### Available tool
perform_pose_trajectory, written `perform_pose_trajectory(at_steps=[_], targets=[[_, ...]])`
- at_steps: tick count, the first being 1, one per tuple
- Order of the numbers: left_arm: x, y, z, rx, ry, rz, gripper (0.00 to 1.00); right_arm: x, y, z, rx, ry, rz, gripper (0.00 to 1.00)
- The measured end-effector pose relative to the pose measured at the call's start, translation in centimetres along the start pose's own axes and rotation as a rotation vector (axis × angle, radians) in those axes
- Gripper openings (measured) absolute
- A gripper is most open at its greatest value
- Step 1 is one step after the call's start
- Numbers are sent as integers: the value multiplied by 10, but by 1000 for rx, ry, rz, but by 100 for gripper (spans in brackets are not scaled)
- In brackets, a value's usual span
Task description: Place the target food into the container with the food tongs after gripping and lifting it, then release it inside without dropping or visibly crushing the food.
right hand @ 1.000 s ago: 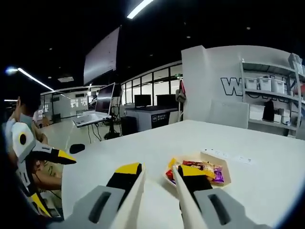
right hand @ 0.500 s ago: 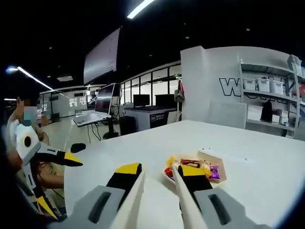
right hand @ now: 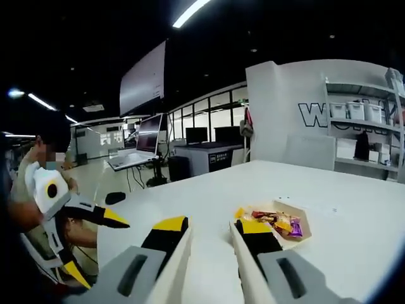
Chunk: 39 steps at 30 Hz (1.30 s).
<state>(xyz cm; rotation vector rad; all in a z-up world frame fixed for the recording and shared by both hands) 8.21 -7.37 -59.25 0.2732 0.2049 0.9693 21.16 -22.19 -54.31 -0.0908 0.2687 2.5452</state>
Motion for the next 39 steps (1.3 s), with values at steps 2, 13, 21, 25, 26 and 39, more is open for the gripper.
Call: perform_pose_trajectory(at_steps=[2, 13, 21, 25, 26, 39], targets=[[3, 0, 1, 2, -1, -1, 78, 4, 0, 0, -6, 9, 17, 25], [11, -13, 4, 2, -15, -32, 70, 20, -4, -6, 14, 68, 53, 25], [9, -21, 5, -25, 3, -44, 74, 9, 2, -14, 34, 83, 11, 25], [6, -25, 5, -29, -1, -66, 74, 4, 6, -14, 28, 63, -14, 25], [5, -26, 5, -28, 0, -71, 74, 3, 7, -14, 23, 55, -21, 25], [-5, -47, 5, 0, -59, -160, 75, -4, 18, -20, 19, 34, -96, 25]])
Point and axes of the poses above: the point that each gripper's makers call its tool centre point, and the gripper's own axes: y roughly backward along the fingers, x roughly to its left, z roughly out of its top, the point moved 7 cm from there along y, roughly backward along the fingers, and after that the axes turned 10 degrees about y, right-handed, at the moved point
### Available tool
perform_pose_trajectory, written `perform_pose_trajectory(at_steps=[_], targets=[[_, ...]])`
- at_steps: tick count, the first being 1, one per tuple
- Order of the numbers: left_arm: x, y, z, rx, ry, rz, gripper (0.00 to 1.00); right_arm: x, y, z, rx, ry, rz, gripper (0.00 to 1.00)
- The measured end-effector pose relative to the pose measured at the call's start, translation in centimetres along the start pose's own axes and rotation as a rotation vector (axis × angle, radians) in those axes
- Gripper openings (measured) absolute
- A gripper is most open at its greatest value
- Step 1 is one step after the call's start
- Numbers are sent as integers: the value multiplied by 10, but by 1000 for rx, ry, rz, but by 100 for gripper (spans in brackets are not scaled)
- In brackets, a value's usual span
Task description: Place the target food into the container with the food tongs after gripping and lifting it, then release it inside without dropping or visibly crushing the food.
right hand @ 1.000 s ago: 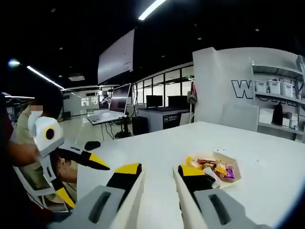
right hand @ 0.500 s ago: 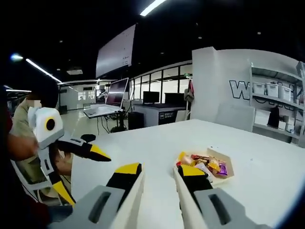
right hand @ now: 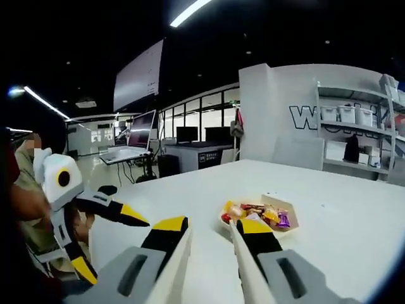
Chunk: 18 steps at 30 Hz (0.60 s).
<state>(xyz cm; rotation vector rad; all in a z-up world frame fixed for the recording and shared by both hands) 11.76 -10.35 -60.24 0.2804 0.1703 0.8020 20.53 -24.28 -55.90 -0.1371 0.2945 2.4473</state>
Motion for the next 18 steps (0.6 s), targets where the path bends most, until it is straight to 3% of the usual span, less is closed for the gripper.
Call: perform_pose_trajectory(at_steps=[18], targets=[[-6, -1, -2, 9, -24, -20, 75, 10, -1, 0, -32, -14, 19, 25]])
Point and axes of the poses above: the point that each gripper's makers call its tool centre point, and the gripper's own axes: y roughly backward along the fingers, x roughly to its left, z roughly out of its top, the point moved 7 cm from there along y, roughly backward along the fingers, and after that the axes turned 10 degrees about y, right-handed, at the moved point
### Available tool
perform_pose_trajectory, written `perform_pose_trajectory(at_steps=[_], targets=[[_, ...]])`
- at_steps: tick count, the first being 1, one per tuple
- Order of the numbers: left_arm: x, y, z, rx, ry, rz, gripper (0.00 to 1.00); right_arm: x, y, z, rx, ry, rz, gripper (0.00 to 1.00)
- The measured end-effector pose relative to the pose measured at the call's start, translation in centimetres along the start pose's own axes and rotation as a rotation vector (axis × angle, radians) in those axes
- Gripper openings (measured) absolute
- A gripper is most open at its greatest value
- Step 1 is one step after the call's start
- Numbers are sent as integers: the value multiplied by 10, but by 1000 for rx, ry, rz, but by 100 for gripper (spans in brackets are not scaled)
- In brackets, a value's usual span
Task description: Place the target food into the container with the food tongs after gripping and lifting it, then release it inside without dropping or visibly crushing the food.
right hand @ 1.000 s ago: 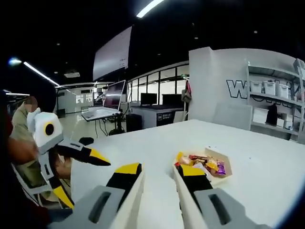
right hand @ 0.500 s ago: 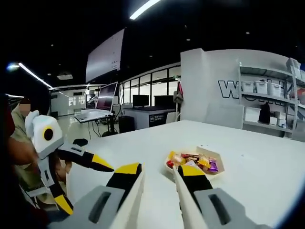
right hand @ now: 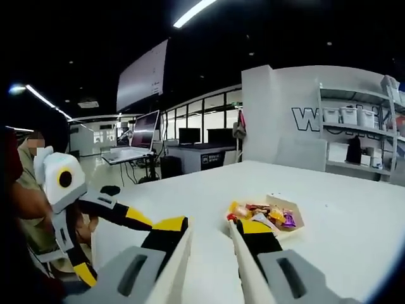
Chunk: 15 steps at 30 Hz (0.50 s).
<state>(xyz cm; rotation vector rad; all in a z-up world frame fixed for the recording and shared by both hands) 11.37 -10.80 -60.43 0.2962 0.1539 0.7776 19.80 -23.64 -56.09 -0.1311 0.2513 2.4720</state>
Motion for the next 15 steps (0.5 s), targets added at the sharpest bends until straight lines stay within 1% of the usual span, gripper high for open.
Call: perform_pose_trajectory(at_steps=[8, 11, 15], targets=[[-3, -4, 3, 3, -3, -7, 75, 3, 3, 1, -8, 12, 14, 25], [-2, -2, 2, 9, 0, 1, 75, 3, 2, 1, -6, 26, 16, 25], [-2, 1, 4, 14, 1, 13, 75, 6, 2, 4, -25, 17, 36, 25]])
Point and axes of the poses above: the point that each gripper's makers call its tool centre point, and the gripper's own axes: y roughly backward along the fingers, x roughly to its left, z roughly out of its top, the point moved 7 cm from there along y, roughly backward along the fingers, and after that the axes turned 10 degrees about y, right-handed, at the moved point
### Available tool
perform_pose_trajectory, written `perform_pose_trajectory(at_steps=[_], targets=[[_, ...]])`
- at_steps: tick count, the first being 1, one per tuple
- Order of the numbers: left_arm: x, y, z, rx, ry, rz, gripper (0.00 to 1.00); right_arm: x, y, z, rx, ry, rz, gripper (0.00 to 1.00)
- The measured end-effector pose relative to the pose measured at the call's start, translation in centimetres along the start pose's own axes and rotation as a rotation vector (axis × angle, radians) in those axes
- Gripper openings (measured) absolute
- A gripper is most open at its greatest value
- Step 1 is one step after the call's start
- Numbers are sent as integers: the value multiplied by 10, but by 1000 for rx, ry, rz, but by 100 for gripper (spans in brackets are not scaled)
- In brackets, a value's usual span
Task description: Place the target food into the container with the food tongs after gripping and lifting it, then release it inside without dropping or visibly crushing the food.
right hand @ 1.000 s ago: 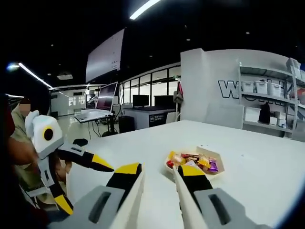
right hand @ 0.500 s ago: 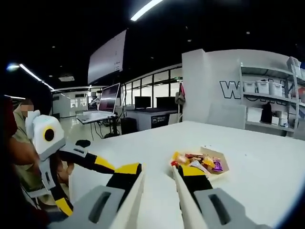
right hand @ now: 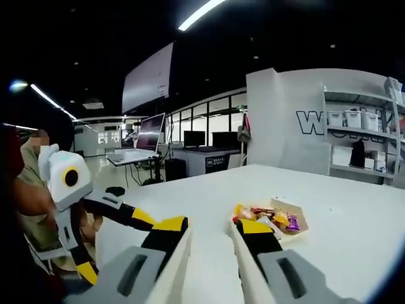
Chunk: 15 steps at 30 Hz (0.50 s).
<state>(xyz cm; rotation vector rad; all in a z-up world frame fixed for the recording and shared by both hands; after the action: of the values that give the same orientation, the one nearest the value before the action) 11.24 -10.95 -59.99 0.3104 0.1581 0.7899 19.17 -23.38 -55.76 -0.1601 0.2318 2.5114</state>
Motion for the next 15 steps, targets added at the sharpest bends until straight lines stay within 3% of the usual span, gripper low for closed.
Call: perform_pose_trajectory(at_steps=[10, 15], targets=[[-6, 11, 1, 9, -13, 33, 75, 9, -2, 1, -10, 5, 39, 25], [-3, 17, 0, -6, 21, 32, 74, 14, -2, 2, -17, 7, 64, 25]])
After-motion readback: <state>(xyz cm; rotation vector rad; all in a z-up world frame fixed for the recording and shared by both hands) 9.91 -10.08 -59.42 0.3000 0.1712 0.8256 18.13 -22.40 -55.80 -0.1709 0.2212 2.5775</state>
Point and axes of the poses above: the point that each gripper's makers call its tool centre point, and the gripper's own axes: y roughly backward along the fingers, x roughly to its left, z roughly out of its top, the point moved 7 cm from there along y, roughly backward along the fingers, and after that the axes turned 10 degrees about y, right-handed, at the moved point
